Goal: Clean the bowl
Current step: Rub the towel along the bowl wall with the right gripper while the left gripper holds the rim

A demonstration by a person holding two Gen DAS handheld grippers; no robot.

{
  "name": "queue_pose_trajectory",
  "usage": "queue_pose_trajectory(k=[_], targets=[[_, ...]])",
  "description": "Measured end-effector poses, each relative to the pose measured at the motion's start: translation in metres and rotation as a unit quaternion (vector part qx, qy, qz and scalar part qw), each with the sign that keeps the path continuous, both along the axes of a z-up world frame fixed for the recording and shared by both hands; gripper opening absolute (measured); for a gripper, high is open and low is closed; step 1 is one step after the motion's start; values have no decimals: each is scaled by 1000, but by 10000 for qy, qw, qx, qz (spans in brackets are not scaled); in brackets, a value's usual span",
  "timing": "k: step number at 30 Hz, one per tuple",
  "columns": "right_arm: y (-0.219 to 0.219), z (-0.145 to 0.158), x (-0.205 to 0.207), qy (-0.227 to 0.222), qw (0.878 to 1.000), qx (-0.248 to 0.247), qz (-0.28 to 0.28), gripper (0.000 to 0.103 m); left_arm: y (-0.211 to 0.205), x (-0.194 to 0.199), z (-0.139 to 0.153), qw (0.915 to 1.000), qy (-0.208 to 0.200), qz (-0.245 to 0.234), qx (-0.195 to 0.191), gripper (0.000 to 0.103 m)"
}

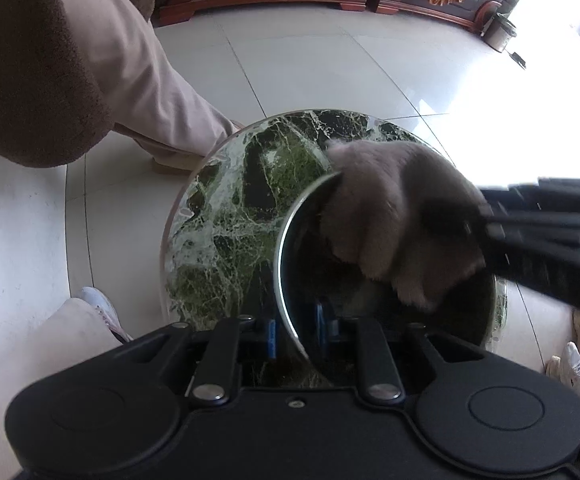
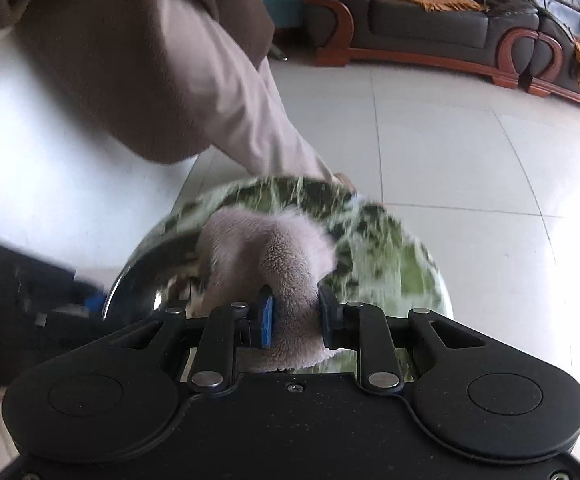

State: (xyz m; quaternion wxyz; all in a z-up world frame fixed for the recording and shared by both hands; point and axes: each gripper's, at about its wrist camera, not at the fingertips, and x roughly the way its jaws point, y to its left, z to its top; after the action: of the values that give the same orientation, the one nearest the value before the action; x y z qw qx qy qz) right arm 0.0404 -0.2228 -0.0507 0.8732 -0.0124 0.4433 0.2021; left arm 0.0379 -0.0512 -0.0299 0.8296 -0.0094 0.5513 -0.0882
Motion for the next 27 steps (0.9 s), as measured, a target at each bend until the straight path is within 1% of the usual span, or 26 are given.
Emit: queue_pose_trajectory(k=[4,7,9,13,16,19,22,24,27], targets=[[-5,-11,-17,241,9990,164,-337,22,0,-2,0,9999,-77,68,-17,17],[-14,-17,-35,465,9948,586,-689,22,1,-2,-1,9999,-134,86,-24,17],[-17,-19,-38,488,9925,712,-869,22,1,-1,2,9998,-162,59,-21,16],[-19,-20,-35,475,9915,792,-921,22,2,10,13,9992,-402,-74,-47,16],[-18,-20,-34,448,9922,772,-866,22,1,19,12,9991,-372,-181,-30,16],[-18,-19,-31,407,9939,700,-748,22,1,21,9,9992,-302,-274,-12,12],[-15,-17,-21,290,9975,487,-417,22,5,12,8,9990,-155,-423,-24,10],[-13,-14,-8,200,9991,368,-66,22,9,3,8,9986,-11,-530,-62,13],[-4,-11,5,91,9982,192,560,22,9,-4,12,9979,-17,-641,23,15]])
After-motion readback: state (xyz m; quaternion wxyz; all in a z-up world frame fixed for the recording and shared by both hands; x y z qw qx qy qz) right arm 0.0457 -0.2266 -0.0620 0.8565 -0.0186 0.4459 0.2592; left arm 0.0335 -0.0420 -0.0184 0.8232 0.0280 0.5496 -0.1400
